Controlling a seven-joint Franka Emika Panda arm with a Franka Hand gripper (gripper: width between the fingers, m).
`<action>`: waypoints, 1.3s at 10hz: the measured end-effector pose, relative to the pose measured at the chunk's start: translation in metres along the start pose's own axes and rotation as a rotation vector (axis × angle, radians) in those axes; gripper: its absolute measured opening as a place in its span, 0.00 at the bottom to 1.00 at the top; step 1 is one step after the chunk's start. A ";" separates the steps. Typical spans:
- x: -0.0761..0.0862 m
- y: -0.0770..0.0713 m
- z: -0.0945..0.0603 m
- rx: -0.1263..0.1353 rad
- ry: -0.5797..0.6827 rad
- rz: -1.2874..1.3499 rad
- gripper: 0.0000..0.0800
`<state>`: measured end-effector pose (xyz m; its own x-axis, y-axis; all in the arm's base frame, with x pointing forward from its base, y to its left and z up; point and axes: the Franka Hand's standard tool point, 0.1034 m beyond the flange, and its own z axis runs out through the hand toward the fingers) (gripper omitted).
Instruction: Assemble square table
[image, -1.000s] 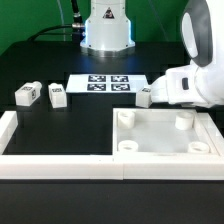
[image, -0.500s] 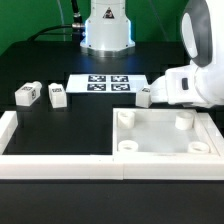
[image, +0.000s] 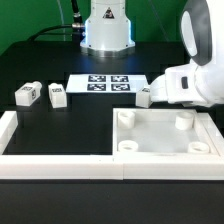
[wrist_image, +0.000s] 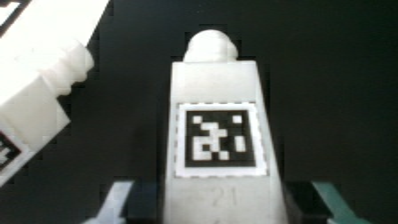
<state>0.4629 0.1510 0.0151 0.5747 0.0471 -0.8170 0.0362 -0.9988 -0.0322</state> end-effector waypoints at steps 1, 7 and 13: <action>-0.009 0.003 -0.010 0.000 -0.003 0.003 0.36; -0.038 0.004 -0.047 -0.008 0.052 0.012 0.36; -0.061 0.010 -0.118 0.006 0.349 -0.039 0.36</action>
Offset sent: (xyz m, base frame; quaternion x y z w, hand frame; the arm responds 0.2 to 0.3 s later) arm 0.0010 -0.0104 0.0692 -0.0139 -0.0393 0.0548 0.9976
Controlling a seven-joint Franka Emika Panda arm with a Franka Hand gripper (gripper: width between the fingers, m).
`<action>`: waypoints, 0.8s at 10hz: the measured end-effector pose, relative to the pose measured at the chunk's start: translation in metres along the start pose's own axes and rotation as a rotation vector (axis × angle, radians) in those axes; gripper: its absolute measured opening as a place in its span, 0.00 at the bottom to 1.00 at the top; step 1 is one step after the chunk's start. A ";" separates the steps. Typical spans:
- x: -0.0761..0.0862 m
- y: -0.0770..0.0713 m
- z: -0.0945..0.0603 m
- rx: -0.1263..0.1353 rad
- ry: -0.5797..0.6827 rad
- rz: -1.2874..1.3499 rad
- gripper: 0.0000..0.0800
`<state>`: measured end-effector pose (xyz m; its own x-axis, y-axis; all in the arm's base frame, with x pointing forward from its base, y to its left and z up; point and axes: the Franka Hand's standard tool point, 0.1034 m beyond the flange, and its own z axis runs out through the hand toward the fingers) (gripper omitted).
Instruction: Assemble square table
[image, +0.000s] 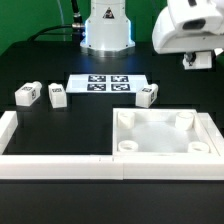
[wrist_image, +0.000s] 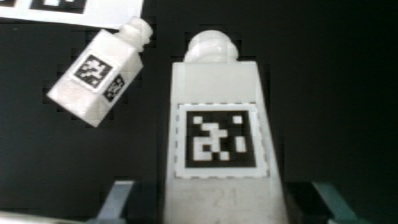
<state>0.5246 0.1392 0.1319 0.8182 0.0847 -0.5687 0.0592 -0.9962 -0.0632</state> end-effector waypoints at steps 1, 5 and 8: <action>0.005 -0.001 -0.008 0.004 0.061 0.003 0.36; 0.015 -0.004 -0.015 0.016 0.386 -0.003 0.36; 0.028 0.007 -0.055 0.013 0.547 -0.057 0.36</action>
Offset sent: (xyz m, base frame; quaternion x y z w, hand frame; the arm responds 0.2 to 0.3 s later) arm 0.0000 0.0000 0.0000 0.0000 0.1938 0.0000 0.9810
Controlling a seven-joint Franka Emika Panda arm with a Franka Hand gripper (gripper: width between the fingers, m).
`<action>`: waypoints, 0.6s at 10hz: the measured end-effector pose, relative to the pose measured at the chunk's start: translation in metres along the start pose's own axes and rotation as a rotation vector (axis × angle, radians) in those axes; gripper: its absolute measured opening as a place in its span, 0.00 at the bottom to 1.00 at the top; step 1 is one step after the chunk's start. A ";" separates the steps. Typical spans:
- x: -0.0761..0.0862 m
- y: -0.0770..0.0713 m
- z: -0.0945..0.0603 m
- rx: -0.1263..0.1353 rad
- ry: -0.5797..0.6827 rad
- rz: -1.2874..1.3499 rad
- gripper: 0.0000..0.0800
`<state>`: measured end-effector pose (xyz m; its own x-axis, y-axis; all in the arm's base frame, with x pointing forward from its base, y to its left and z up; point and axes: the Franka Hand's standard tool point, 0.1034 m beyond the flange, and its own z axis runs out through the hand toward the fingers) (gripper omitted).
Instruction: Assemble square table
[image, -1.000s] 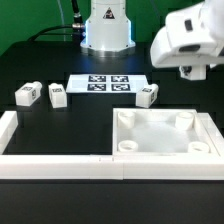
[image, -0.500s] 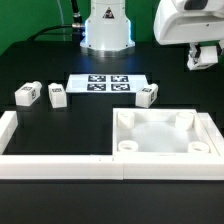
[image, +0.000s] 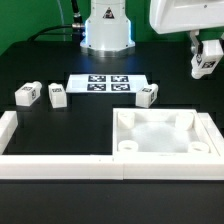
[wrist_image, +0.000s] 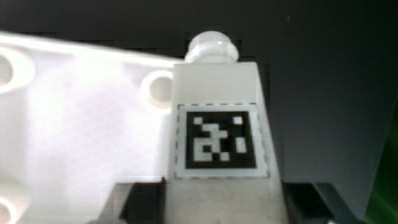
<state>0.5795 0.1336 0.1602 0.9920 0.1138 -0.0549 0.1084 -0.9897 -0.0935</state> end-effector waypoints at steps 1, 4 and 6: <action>0.010 -0.002 -0.001 0.004 0.117 -0.002 0.36; 0.013 0.000 0.002 0.007 0.341 -0.016 0.36; 0.034 0.010 0.003 0.003 0.471 -0.055 0.36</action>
Offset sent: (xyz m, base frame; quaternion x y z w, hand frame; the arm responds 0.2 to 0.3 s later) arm 0.0000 0.0000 0.0000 0.0000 0.1938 0.0000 0.9810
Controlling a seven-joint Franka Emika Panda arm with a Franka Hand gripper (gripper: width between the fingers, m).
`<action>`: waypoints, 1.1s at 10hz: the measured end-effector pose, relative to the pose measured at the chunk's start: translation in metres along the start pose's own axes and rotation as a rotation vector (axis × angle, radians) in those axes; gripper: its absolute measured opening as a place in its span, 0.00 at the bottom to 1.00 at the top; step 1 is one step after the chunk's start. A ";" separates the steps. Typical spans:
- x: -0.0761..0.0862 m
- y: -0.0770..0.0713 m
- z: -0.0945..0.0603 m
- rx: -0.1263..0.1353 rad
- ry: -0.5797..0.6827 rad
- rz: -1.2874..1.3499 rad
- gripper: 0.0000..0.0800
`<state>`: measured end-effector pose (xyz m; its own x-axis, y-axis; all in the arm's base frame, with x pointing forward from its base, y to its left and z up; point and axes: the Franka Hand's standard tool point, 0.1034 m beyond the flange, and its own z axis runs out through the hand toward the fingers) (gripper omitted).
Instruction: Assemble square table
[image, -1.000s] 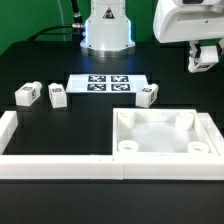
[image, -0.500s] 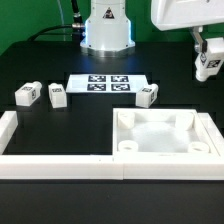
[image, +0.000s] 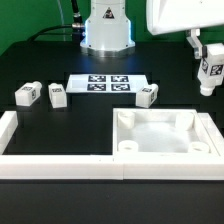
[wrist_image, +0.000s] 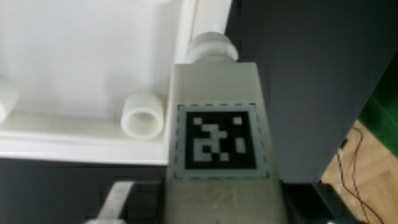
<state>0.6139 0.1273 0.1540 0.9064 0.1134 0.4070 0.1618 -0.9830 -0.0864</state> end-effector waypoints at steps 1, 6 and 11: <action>0.005 0.006 0.009 0.001 -0.013 -0.032 0.36; 0.012 0.008 0.013 0.002 -0.005 -0.053 0.36; 0.031 0.034 0.043 -0.005 0.005 -0.095 0.36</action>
Offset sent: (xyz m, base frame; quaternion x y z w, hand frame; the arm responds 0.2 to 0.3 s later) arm 0.0000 0.0000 0.0000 0.0000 0.0000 0.0000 1.0000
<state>0.6646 0.1037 0.1249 0.8851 0.2056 0.4174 0.2449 -0.9686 -0.0422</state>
